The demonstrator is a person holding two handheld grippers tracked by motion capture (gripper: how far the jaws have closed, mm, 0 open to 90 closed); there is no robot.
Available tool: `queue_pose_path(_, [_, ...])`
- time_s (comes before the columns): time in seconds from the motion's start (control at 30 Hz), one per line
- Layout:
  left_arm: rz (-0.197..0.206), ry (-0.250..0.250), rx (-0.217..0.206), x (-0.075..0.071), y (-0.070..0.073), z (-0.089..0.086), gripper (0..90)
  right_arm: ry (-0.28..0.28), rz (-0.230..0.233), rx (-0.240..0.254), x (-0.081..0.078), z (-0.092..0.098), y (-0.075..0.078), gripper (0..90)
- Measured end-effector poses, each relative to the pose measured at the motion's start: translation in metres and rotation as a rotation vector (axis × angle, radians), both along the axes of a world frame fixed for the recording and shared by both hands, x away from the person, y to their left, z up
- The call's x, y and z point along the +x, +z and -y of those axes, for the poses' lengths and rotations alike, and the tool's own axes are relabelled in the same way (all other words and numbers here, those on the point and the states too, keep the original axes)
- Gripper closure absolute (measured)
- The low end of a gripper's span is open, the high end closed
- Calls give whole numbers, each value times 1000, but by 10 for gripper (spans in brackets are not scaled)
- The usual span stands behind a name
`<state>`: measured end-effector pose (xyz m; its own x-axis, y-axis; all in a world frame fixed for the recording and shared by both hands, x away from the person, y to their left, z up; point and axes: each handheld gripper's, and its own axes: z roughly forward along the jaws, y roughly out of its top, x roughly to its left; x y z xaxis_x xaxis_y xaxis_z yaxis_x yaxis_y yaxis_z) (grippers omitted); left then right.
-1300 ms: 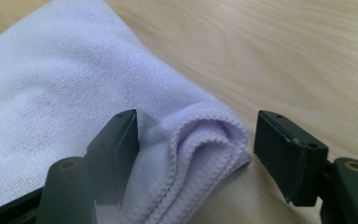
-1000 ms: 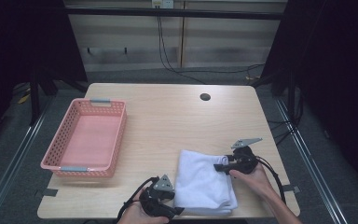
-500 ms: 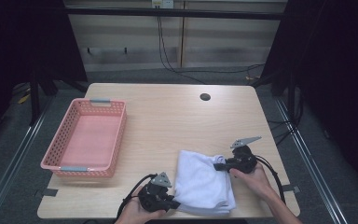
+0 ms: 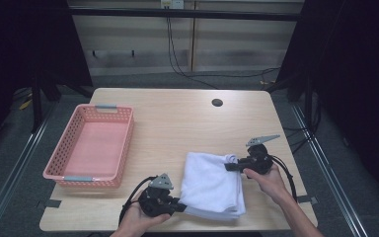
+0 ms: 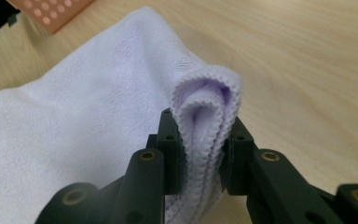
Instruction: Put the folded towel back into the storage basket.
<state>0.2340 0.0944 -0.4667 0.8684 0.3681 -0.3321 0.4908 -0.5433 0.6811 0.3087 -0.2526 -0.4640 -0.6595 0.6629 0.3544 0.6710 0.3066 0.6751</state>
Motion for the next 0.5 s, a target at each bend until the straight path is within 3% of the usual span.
queue_pose_path(0.5, [48, 34, -78, 17, 35, -8, 771, -28, 42, 53, 18, 1, 34, 734])
